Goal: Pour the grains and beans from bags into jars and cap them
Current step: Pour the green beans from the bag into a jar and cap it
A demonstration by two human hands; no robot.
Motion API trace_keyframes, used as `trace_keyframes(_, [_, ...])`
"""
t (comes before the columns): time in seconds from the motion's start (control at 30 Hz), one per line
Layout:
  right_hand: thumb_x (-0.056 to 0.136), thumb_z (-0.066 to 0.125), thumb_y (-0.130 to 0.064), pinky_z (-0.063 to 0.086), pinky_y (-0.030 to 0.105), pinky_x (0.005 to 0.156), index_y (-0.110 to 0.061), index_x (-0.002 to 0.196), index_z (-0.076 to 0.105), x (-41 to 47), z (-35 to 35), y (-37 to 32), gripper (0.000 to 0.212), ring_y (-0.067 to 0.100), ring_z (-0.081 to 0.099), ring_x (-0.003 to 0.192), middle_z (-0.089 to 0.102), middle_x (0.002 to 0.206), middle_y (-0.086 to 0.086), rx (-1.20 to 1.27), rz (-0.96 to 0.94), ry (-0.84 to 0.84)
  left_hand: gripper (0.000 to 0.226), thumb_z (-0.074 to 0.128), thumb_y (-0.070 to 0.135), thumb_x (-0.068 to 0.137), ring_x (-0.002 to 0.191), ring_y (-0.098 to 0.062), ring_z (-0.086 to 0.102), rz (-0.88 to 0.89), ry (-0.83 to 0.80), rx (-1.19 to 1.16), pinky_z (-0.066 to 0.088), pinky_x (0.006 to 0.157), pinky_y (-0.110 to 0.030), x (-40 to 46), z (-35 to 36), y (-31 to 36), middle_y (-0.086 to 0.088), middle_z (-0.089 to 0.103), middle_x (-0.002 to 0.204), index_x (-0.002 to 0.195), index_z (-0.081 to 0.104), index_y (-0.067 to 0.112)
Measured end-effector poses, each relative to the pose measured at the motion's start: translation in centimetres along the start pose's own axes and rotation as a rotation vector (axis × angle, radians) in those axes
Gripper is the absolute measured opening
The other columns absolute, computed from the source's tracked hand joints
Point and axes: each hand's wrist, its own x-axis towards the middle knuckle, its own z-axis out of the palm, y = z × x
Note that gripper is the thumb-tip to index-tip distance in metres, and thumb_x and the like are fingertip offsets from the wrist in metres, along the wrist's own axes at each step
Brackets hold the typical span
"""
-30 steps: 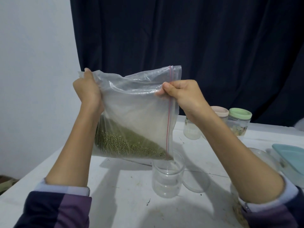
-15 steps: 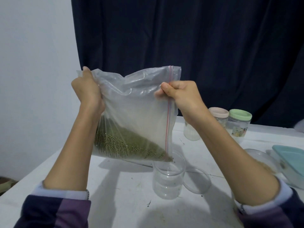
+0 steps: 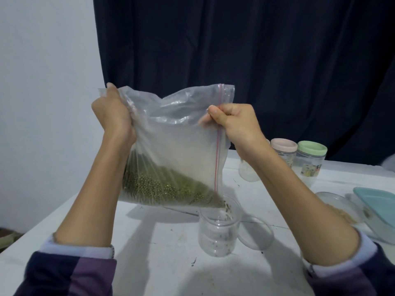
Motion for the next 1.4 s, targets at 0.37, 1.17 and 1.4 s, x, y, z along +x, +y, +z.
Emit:
trace_keyframes(0.37, [0.095,0.057,-0.017,0.051,0.022,0.079,-0.007,0.072,0.073,0.4,0.4,0.0,0.030,0.006,0.063,0.071,0.069,0.069,-0.002,-0.017,-0.040,-0.023,0.031,0.044,0.026,0.099,0.065,-0.007,0.057,-0.006,0.019,-0.002,0.052,0.066,-0.022,0.0,-0.3,0.1,0.006,0.054,0.070,0.070,0.050,0.016])
trace_keyframes(1.17, [0.095,0.056,-0.015,0.049,0.024,0.085,-0.012,0.066,0.069,0.5,1.9,-0.8,0.032,0.001,0.063,0.067,0.068,0.067,-0.005,-0.007,0.020,0.047,0.038,0.046,0.024,0.098,0.054,-0.003,0.045,-0.049,0.027,-0.016,0.043,0.057,-0.018,1.0,-1.2,0.4,0.011,0.043,0.059,0.061,0.041,0.019])
trace_keyframes(1.4, [0.096,0.056,-0.015,0.049,0.021,0.084,-0.005,0.070,0.070,0.5,2.1,-1.3,0.031,-0.001,0.061,0.063,0.067,0.065,-0.003,-0.009,0.016,0.001,0.035,0.049,0.014,0.087,0.053,-0.008,0.033,-0.131,0.000,-0.057,0.032,0.053,-0.023,1.2,-2.1,0.5,0.009,0.032,0.057,0.059,0.030,0.021])
